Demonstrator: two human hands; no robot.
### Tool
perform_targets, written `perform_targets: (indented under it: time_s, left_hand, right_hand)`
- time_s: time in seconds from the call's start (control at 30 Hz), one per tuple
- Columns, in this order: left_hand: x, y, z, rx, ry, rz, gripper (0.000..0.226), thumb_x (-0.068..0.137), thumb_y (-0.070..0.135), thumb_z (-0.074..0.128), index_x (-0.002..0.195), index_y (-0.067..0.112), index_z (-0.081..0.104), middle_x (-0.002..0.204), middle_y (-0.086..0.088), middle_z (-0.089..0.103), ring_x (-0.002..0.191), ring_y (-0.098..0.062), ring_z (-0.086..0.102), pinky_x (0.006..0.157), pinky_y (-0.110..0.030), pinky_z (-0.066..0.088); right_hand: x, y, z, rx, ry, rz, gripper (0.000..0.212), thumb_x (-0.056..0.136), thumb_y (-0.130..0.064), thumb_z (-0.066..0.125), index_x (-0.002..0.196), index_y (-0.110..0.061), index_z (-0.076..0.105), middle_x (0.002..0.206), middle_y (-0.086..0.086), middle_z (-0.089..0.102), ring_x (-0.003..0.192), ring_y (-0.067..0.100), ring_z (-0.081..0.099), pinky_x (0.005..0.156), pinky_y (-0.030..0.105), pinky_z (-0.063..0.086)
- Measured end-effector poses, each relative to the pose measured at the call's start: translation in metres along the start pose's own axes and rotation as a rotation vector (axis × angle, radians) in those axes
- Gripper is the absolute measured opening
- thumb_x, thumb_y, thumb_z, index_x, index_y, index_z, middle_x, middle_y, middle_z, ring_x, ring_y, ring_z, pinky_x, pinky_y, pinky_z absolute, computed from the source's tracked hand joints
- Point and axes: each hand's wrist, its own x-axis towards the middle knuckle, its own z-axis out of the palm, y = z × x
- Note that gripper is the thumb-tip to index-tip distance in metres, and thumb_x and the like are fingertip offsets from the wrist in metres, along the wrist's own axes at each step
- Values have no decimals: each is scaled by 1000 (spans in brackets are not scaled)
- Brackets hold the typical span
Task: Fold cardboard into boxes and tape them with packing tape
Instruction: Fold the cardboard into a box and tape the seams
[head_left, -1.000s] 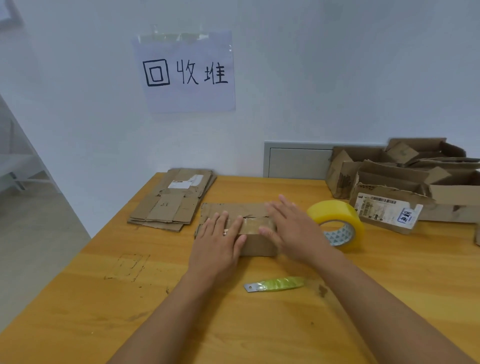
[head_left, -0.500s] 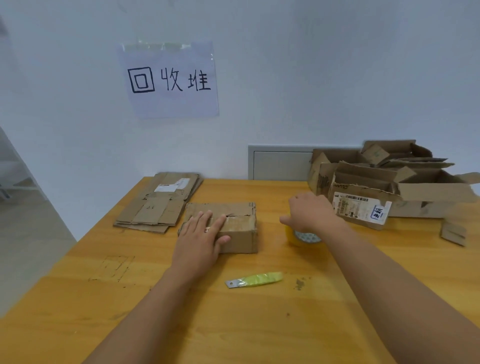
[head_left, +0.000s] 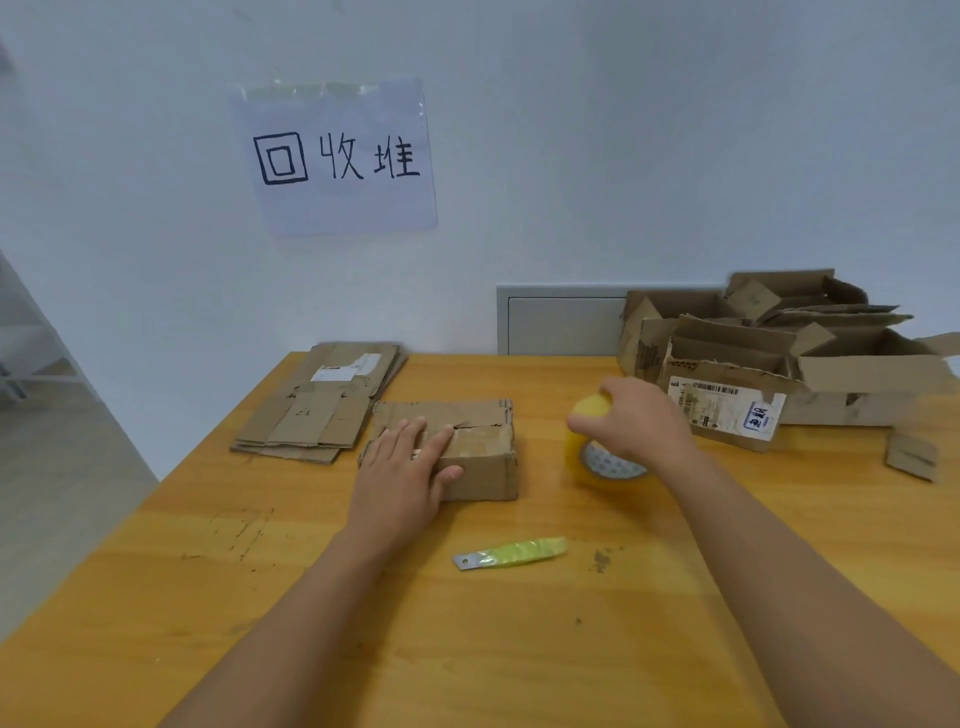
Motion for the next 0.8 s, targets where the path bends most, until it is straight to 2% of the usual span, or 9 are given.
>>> perform_targets:
  time_s: [0.07, 0.17, 0.27, 0.37, 0.47, 0.6, 0.67, 0.73, 0.8]
  left_hand:
    - [1, 0, 2, -1, 15, 0, 70, 94, 65, 15, 148, 31, 44, 151, -9, 44, 142, -31, 37, 117, -46, 25]
    - [1, 0, 2, 13, 11, -3, 74, 93, 69, 11, 148, 32, 43, 152, -9, 44, 142, -30, 37, 118, -45, 24]
    - [1, -1, 2, 7, 6, 5, 85, 89, 75, -3, 149, 33, 41, 153, -8, 42, 143, -30, 35, 118, -44, 22]
    - [2, 1, 0, -4, 3, 9, 90, 87, 76, -8, 149, 33, 42, 155, -7, 41, 144, -29, 34, 119, -43, 22]
    - [5, 9, -1, -23, -34, 14, 86, 88, 75, -1, 148, 33, 43, 155, -7, 40, 144, -29, 34, 118, -43, 23]
    - [2, 29, -4, -97, -6, 51, 74, 91, 72, 12, 147, 36, 44, 154, -3, 43, 143, -25, 37, 115, -40, 27]
    - [5, 32, -15, -279, -35, -16, 56, 98, 58, 26, 146, 35, 44, 147, 3, 50, 137, -20, 43, 109, -38, 33]
    - [13, 28, -30, -559, -104, -133, 38, 105, 40, 28, 133, 31, 52, 124, 5, 60, 122, -22, 53, 97, -40, 42]
    - [20, 24, -43, -889, -172, -272, 40, 107, 35, 22, 118, 26, 59, 118, 1, 62, 114, -21, 57, 94, -42, 46]
  right_hand:
    - [1, -6, -12, 151, 21, 3, 61, 81, -61, 62, 124, -18, 59, 115, 5, 61, 102, 25, 55, 85, 41, 50]
    - [1, -16, -41, 296, 129, -31, 44, 83, -57, 63, 105, -18, 59, 100, 4, 60, 89, 22, 53, 65, 31, 38]
    - [-3, -22, -63, 364, 189, -70, 41, 85, -53, 65, 103, -16, 60, 96, 4, 58, 89, 23, 52, 70, 35, 40]
    - [-6, -24, -67, 471, 202, -85, 41, 85, -50, 66, 105, -15, 61, 98, 3, 59, 92, 22, 54, 74, 39, 45]
    - [-3, -29, -61, 587, 208, -98, 38, 88, -48, 65, 111, -19, 58, 106, 0, 56, 99, 20, 51, 78, 34, 38]
    - [4, -49, -43, 794, 187, -93, 44, 82, -56, 65, 103, -18, 62, 98, 2, 61, 92, 20, 56, 75, 38, 45]
    - [7, -60, -29, 873, 155, -99, 36, 85, -52, 66, 96, -18, 62, 89, 0, 60, 84, 18, 56, 72, 37, 46]
    - [10, -69, -15, 943, 137, -91, 29, 89, -46, 66, 94, -18, 62, 85, -2, 60, 81, 16, 56, 69, 34, 44]
    - [11, -74, -4, 992, 132, -78, 32, 86, -52, 66, 95, -21, 63, 86, -4, 62, 84, 15, 58, 68, 31, 43]
